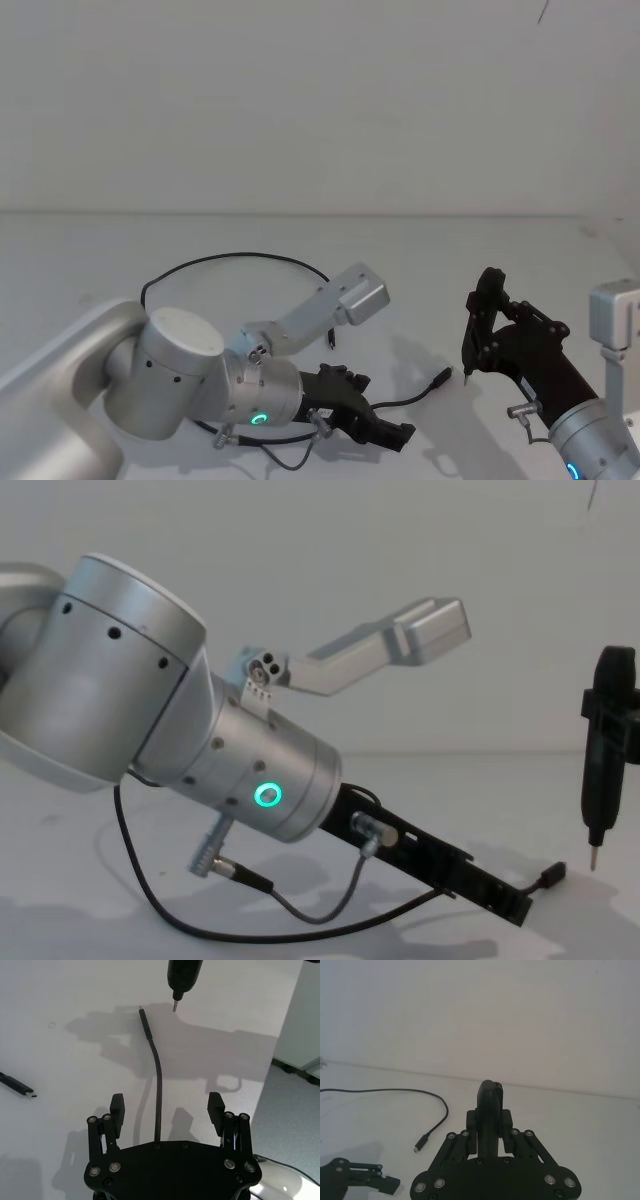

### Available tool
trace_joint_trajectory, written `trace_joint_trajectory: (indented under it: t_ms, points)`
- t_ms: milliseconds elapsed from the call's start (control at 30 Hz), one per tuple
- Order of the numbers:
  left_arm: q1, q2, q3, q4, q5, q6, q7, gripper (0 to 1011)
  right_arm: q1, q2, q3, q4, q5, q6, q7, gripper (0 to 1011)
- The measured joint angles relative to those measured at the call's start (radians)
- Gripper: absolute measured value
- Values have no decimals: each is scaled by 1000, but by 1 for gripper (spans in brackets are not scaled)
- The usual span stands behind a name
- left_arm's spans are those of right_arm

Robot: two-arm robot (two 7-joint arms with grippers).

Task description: Pick up the data cable with the one hand.

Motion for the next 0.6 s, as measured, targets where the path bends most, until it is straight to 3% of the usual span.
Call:
trace_joint_trajectory:
  t_ms: [200,333,600]
  points:
    - [-9,-17,9,24,8,0,-1,1001,0,0,0,0,0,0,0,279]
    - [-13,-24,13,34,11,0,-2,950,0,0,0,0,0,0,0,279]
    - [-19,-34,18,48,15,0,-5,740,0,0,0,0,0,0,0,279]
